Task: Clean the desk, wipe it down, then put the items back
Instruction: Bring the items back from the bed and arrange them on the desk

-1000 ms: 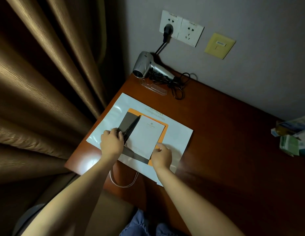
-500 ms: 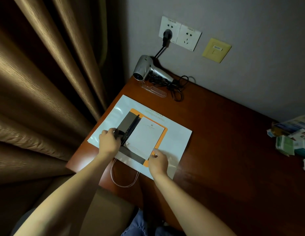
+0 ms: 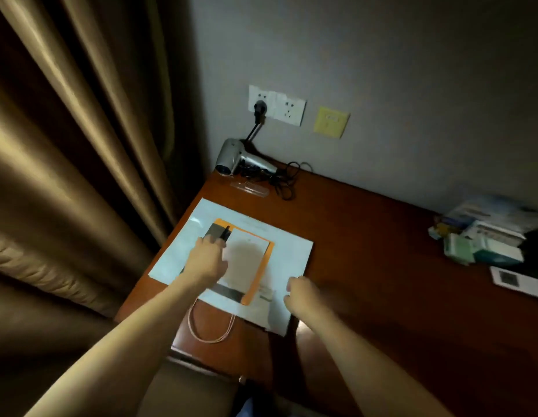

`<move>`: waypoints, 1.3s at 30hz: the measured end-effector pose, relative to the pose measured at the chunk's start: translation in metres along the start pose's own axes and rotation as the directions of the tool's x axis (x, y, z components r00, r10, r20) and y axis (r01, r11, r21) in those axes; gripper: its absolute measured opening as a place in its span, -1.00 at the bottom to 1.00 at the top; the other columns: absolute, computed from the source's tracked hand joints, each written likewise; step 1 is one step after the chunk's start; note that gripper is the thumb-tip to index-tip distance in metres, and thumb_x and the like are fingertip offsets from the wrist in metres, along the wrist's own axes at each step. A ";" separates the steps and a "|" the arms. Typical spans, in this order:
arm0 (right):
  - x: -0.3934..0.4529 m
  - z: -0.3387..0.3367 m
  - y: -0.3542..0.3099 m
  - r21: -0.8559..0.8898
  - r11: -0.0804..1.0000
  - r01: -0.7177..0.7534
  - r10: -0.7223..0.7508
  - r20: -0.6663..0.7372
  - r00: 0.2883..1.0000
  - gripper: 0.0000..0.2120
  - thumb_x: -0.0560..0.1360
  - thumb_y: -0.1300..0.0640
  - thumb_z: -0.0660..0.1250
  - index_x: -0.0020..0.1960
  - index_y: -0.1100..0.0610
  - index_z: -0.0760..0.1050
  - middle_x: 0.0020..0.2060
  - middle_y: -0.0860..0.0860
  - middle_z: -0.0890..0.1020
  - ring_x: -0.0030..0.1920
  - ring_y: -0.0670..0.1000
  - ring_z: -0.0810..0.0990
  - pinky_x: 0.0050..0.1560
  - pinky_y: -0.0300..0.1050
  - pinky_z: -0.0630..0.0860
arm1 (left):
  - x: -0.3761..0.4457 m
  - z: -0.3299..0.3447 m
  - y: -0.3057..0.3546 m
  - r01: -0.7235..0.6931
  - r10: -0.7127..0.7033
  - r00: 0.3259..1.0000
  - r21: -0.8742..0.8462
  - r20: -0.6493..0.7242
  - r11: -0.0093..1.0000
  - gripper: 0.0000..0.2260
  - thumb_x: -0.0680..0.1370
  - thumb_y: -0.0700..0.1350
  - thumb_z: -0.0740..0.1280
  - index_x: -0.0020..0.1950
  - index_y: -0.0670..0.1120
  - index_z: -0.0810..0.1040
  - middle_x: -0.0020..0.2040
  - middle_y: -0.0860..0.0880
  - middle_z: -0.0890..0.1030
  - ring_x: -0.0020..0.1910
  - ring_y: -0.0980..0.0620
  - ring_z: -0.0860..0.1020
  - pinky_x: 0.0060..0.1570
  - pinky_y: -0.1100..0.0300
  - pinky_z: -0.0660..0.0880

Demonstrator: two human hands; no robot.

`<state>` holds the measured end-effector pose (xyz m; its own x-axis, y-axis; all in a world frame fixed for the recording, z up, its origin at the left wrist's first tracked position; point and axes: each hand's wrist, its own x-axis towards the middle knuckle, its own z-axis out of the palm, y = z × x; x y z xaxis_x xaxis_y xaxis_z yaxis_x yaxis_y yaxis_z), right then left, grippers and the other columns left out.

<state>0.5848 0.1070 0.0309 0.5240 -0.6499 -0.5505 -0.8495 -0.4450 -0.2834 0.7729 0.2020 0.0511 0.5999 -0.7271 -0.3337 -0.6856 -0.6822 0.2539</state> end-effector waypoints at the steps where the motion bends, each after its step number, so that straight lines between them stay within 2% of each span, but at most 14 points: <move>1: -0.007 -0.010 0.010 -0.027 1.000 -0.010 0.010 -0.008 1.000 -0.77 0.53 0.20 0.22 0.17 0.19 0.47 0.16 0.15 0.50 0.17 0.16 0.51 0.06 -0.12 0.45 | -0.002 -0.005 0.017 -0.065 0.065 0.998 0.037 0.024 0.997 -0.60 0.55 -0.09 0.27 0.38 -0.09 0.36 0.32 -0.15 0.38 0.31 -0.12 0.31 0.19 0.06 0.38; 6: -0.063 -0.052 0.082 0.051 0.992 -0.116 0.121 -0.122 0.985 -0.74 0.55 0.22 0.20 0.22 0.16 0.47 0.17 0.11 0.54 0.17 0.12 0.53 0.16 -0.04 0.48 | -0.029 -0.016 0.123 -0.356 0.345 0.933 0.116 0.104 0.927 -0.63 0.54 -0.12 0.27 0.34 -0.11 0.39 0.30 -0.13 0.40 0.33 -0.12 0.30 0.21 0.04 0.37; 9: -0.114 -0.066 0.143 0.133 0.976 -0.175 0.198 -0.190 0.962 -0.73 0.54 0.21 0.24 0.23 0.15 0.46 0.20 0.10 0.53 0.18 0.10 0.51 0.16 -0.07 0.47 | -0.065 -0.006 0.203 -0.513 0.493 0.858 0.186 0.143 0.838 -0.62 0.53 -0.08 0.27 0.34 -0.13 0.39 0.31 -0.14 0.41 0.32 -0.13 0.34 0.25 0.04 0.38; 13: -0.212 -0.063 0.241 0.223 0.924 -0.310 0.363 -0.258 0.895 -0.68 0.54 0.14 0.31 0.27 0.16 0.42 0.22 0.08 0.50 0.21 0.09 0.49 0.16 -0.07 0.49 | -0.149 0.033 0.317 -0.693 0.671 0.721 0.203 0.175 0.692 -0.61 0.55 -0.08 0.29 0.37 -0.10 0.36 0.33 -0.10 0.42 0.32 -0.07 0.38 0.26 0.08 0.41; 16: -0.288 -0.049 0.309 0.291 0.867 -0.404 0.479 -0.272 0.834 -0.69 0.56 0.12 0.28 0.28 0.14 0.42 0.23 0.06 0.49 0.22 0.08 0.49 0.20 -0.06 0.48 | -0.220 0.068 0.390 -0.820 0.784 0.572 0.181 0.239 0.543 -0.63 0.54 -0.05 0.32 0.33 -0.09 0.41 0.26 -0.09 0.46 0.24 -0.05 0.43 0.19 0.07 0.46; 18: -0.340 -0.030 0.346 0.338 0.821 -0.459 0.553 -0.277 0.785 -0.76 0.56 0.11 0.28 0.21 0.11 0.46 0.17 0.04 0.52 0.16 0.07 0.51 0.16 -0.04 0.50 | -0.272 0.091 0.428 -0.885 0.835 0.465 0.156 0.295 0.438 -0.66 0.52 -0.07 0.33 0.29 -0.07 0.43 0.22 -0.06 0.48 0.18 -0.03 0.46 0.15 0.08 0.48; 20: -0.395 -0.007 0.380 0.396 0.763 -0.510 0.635 -0.312 0.707 -0.83 0.52 0.10 0.28 0.09 0.12 0.50 0.08 0.07 0.56 0.10 0.10 0.55 0.10 0.01 0.54 | -0.324 0.116 0.465 -0.932 0.871 0.362 0.127 0.331 0.339 -0.68 0.51 -0.10 0.34 0.25 -0.04 0.44 0.18 -0.03 0.48 0.14 0.01 0.47 0.11 0.11 0.49; 22: -0.451 0.016 0.411 0.438 0.700 -0.564 0.707 -0.315 0.633 -0.81 0.50 0.11 0.27 0.07 0.17 0.51 0.05 0.12 0.58 0.11 0.14 0.56 0.05 -0.01 0.53 | -0.374 0.141 0.503 -0.967 0.883 0.255 0.096 0.393 0.236 -0.72 0.52 -0.09 0.33 0.23 -0.02 0.44 0.15 -0.01 0.48 0.08 0.04 0.47 0.04 0.17 0.49; 25: -0.534 0.054 0.452 0.540 0.558 -0.630 0.826 -0.289 0.484 -0.75 0.54 0.11 0.22 0.10 0.24 0.52 0.08 0.19 0.59 0.12 0.18 0.56 -0.02 -0.06 0.47 | -0.452 0.176 0.553 -0.999 0.875 0.036 0.048 0.483 0.015 -0.83 0.51 -0.03 0.32 0.08 0.05 0.45 0.10 0.00 0.50 -0.01 0.07 0.49 -0.09 0.20 0.48; 26: -0.560 0.065 0.463 0.582 0.502 -0.640 0.862 -0.270 0.429 -0.75 0.55 0.10 0.21 0.10 0.24 0.52 0.08 0.20 0.58 0.12 0.18 0.56 -0.05 -0.11 0.46 | -0.477 0.188 0.566 -0.998 0.862 -0.030 0.039 0.505 -0.058 -0.83 0.50 -0.03 0.31 0.08 0.05 0.45 0.10 -0.02 0.51 0.00 0.04 0.50 -0.07 0.17 0.50; 28: -0.613 0.087 0.481 0.645 0.386 -0.660 0.921 -0.223 0.320 -0.74 0.56 0.11 0.20 0.14 0.25 0.51 0.12 0.21 0.57 0.15 0.17 0.55 0.04 -0.09 0.48 | -0.531 0.214 0.590 -0.984 0.828 -0.143 0.014 0.542 -0.179 -0.73 0.50 -0.05 0.31 0.19 -0.03 0.47 0.14 -0.04 0.51 0.08 -0.02 0.50 0.04 0.08 0.51; 30: -0.662 0.106 0.495 0.694 0.271 -0.666 0.962 -0.180 0.204 -0.71 0.56 0.13 0.20 0.19 0.26 0.50 0.17 0.22 0.56 0.17 0.18 0.54 0.09 -0.09 0.47 | -0.586 0.238 0.610 -0.964 0.796 -0.218 0.004 0.565 -0.266 -0.68 0.51 -0.04 0.31 0.24 -0.07 0.47 0.16 -0.06 0.51 0.14 -0.06 0.50 0.09 0.04 0.50; 33: -0.728 0.141 0.513 0.735 0.105 -0.670 0.994 -0.087 0.060 -0.72 0.56 0.16 0.21 0.21 0.26 0.49 0.19 0.22 0.55 0.19 0.17 0.54 0.12 -0.09 0.47 | -0.664 0.279 0.633 -0.919 0.731 -0.326 -0.021 0.600 -0.393 -0.64 0.51 -0.05 0.31 0.29 -0.07 0.45 0.21 -0.06 0.52 0.17 -0.05 0.50 0.07 0.11 0.48; 39: -0.820 0.225 0.545 0.771 -0.209 -0.602 0.978 0.161 -0.134 -0.70 0.61 0.13 0.14 0.26 0.22 0.46 0.24 0.18 0.51 0.23 0.17 0.50 0.21 -0.03 0.43 | -0.802 0.356 0.666 -0.788 0.548 -0.543 -0.161 0.636 -0.594 -0.60 0.51 -0.10 0.29 0.34 -0.09 0.41 0.26 -0.08 0.51 0.22 -0.06 0.49 0.07 0.17 0.43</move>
<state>-0.3220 0.5362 0.1511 -0.9107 -0.2489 -0.3297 -0.1844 0.9591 -0.2148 -0.3119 0.3580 0.1649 -0.9638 0.0696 -0.2572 0.0008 0.9660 0.2585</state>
